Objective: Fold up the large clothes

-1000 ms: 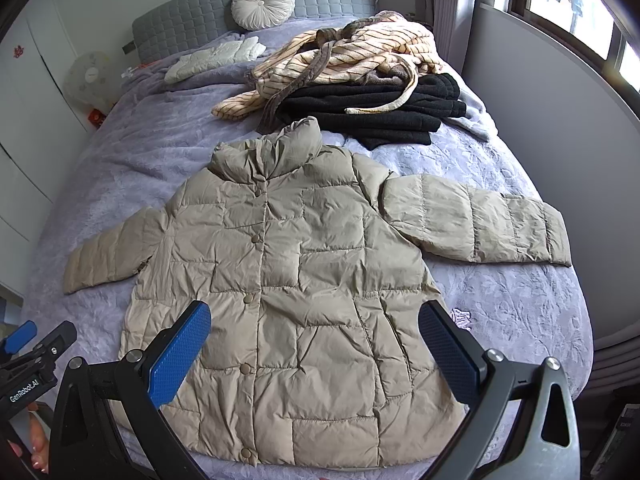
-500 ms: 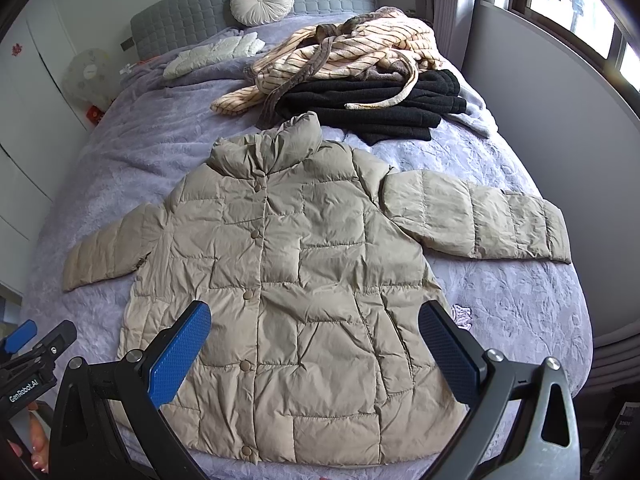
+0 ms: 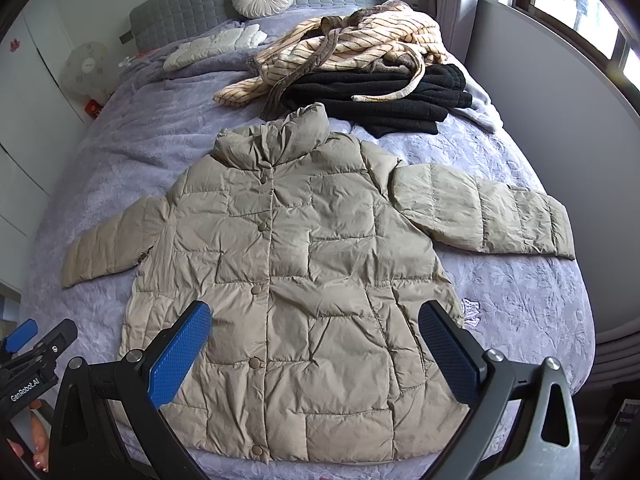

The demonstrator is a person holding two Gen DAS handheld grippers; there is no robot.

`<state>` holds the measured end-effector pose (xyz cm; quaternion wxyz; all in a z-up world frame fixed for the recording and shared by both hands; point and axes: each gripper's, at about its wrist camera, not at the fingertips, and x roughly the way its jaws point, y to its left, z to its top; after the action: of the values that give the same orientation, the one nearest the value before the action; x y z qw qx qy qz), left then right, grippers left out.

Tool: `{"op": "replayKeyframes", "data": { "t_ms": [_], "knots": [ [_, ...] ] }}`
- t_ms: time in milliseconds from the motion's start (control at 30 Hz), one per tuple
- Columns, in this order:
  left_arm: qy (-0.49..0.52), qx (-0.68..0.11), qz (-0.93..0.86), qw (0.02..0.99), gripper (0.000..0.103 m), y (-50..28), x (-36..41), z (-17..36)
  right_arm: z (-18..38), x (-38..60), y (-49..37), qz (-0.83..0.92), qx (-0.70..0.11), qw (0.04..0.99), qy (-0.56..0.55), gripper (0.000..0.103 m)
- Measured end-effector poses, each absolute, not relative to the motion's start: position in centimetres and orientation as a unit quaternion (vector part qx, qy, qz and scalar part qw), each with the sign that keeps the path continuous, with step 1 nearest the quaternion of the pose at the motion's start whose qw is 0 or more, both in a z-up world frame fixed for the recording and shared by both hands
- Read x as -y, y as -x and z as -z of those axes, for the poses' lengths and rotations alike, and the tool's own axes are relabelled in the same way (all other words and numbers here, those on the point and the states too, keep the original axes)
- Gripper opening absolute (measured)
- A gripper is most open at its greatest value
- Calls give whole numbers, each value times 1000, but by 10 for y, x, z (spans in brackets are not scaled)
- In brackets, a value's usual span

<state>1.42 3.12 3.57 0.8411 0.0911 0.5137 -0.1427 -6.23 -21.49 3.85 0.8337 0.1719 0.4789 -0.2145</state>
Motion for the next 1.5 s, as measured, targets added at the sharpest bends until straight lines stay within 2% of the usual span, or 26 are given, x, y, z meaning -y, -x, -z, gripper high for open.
{"op": "replayKeyframes", "data": {
  "t_ms": [367, 667, 800, 1067, 1133, 1167, 1200, 1233, 1267, 1400, 1500],
  "knots": [
    [-66, -556, 151, 815, 103, -57, -61, -10, -12, 180, 19, 177, -535, 809, -168, 103],
    [-24, -608, 137, 782, 103, -129, -109, 64, 30, 138, -50, 85, -547, 811, -187, 103],
    [23, -617, 114, 779, 103, -165, -141, 99, 58, 109, -92, 41, -563, 810, -161, 103],
    [178, -577, 89, 792, 103, -239, -217, 150, 110, 76, -173, 20, -572, 805, -154, 103],
    [209, -565, 83, 794, 103, -255, -233, 159, 118, 72, -190, 12, -561, 812, -164, 97],
    [221, -559, 83, 795, 103, -264, -237, 163, 123, 69, -200, 4, -554, 815, -169, 82],
    [231, -551, 81, 798, 103, -270, -244, 167, 130, 68, -210, 0, -553, 815, -172, 56],
    [236, -548, 77, 799, 103, -277, -249, 171, 137, 66, -218, -3, -557, 811, -179, 41],
    [240, -546, 76, 799, 103, -281, -253, 174, 145, 66, -226, -8, -560, 806, -191, 16],
    [257, -553, 66, 790, 103, -297, -267, 199, 165, 61, -251, -19, -538, 816, -210, 14],
    [260, -556, 61, 787, 103, -304, -269, 214, 191, 52, -265, -32, -559, 800, -217, 14]
  ]
}}
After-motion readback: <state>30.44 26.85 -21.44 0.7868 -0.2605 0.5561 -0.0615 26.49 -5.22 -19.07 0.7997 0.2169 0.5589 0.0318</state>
